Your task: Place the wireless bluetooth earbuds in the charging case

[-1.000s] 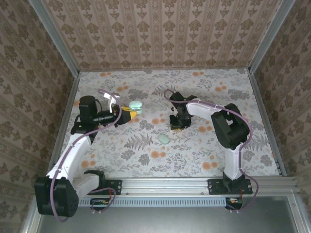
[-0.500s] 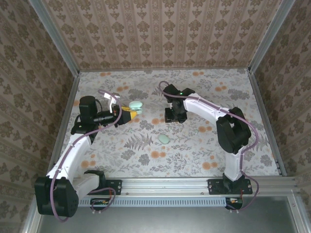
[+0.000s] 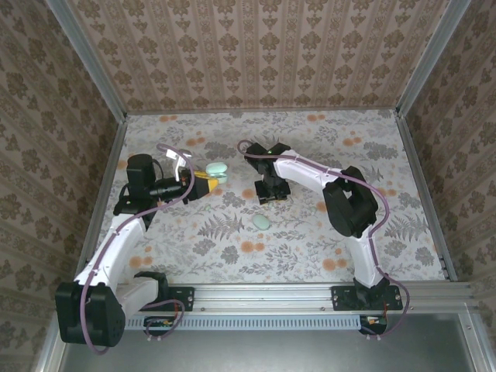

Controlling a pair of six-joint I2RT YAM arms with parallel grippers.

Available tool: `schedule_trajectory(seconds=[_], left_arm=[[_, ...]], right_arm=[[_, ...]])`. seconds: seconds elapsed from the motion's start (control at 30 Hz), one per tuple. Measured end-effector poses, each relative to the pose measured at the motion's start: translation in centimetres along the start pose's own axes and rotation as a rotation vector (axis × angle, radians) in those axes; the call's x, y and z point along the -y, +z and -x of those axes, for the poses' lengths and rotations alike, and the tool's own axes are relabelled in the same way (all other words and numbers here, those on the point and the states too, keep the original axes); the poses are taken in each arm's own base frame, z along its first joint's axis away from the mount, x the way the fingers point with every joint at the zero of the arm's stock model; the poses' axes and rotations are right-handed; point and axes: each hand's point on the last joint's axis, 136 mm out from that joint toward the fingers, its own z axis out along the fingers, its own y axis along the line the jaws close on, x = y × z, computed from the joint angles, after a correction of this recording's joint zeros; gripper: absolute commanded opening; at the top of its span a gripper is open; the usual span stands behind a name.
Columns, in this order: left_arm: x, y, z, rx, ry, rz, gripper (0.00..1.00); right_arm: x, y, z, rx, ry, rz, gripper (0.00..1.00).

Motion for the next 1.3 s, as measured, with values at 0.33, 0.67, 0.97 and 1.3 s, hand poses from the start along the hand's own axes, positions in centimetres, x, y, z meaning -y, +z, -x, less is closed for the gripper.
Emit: schedule_trajectory(seconds=[0.33, 0.67, 0.97, 1.3], left_arm=[[0.1, 0.0, 0.1, 0.002, 0.004, 0.000, 0.15], [0.1, 0.0, 0.0, 0.002, 0.004, 0.000, 0.15], [0.1, 0.0, 0.0, 0.002, 0.004, 0.000, 0.15], [0.1, 0.0, 0.0, 0.001, 0.003, 0.000, 0.15]], right_arm=[[-0.1, 1.5, 0.1, -0.027, -0.004, -0.015, 0.36], [-0.2, 2.9, 0.3, -0.048, -0.014, -0.030, 0.31], [-0.2, 3.2, 0.3, -0.054, -0.031, -0.034, 0.24], [0.1, 3.3, 0.0, -0.056, -0.032, -0.036, 0.15]])
